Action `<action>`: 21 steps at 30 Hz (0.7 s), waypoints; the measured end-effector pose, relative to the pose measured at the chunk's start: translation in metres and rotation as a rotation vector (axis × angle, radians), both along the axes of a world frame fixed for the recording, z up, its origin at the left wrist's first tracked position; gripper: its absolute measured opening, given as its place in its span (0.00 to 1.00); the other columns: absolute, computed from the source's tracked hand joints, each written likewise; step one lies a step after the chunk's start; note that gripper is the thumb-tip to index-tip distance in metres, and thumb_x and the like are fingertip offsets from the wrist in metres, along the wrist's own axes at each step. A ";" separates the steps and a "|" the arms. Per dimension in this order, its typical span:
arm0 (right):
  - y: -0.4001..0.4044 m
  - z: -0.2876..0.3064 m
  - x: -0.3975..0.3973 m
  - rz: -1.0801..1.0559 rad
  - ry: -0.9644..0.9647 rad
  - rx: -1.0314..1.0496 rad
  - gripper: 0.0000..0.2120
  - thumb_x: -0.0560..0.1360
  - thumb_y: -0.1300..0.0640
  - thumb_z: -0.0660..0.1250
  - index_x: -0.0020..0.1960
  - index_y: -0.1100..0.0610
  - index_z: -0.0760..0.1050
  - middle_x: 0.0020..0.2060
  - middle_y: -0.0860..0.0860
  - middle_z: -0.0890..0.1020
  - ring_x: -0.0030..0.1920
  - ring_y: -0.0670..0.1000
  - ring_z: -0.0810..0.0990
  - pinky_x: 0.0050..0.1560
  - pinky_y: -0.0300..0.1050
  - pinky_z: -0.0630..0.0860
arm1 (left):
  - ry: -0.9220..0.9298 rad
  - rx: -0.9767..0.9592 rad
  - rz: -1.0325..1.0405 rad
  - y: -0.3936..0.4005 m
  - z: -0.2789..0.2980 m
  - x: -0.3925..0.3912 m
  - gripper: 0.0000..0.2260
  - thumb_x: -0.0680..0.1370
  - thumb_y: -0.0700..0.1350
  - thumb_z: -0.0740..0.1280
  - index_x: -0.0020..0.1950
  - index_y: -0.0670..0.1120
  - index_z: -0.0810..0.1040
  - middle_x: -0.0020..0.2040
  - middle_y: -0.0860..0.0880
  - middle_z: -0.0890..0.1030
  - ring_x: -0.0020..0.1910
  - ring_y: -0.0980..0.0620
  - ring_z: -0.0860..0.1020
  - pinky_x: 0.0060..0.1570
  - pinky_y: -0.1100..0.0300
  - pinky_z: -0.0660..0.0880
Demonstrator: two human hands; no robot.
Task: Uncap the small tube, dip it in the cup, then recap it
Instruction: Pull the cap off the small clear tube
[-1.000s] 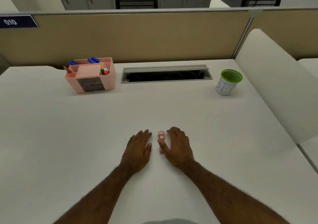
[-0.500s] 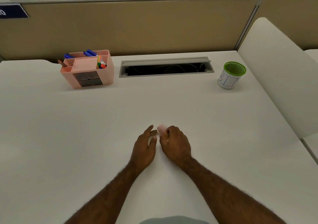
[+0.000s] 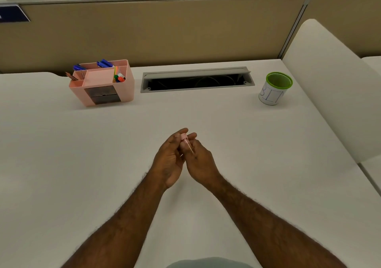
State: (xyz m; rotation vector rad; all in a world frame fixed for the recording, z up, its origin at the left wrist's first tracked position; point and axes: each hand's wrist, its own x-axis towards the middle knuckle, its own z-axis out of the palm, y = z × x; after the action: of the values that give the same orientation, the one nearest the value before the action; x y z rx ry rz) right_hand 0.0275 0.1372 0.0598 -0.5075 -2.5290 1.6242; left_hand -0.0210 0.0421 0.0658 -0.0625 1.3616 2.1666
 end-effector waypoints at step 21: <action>-0.007 0.050 -0.011 -0.080 0.136 -0.312 0.15 0.81 0.44 0.56 0.38 0.45 0.74 0.24 0.40 0.75 0.24 0.38 0.73 0.29 0.34 0.68 | 0.054 0.028 0.044 0.011 0.048 -0.021 0.08 0.79 0.42 0.65 0.53 0.46 0.83 0.45 0.46 0.87 0.47 0.49 0.85 0.47 0.56 0.82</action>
State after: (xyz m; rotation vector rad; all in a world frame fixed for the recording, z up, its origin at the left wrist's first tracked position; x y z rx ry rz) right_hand 0.0167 0.1304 0.1101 -0.4965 -2.1422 1.9609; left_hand -0.0423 0.0533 0.1139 -0.0231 1.3721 2.2378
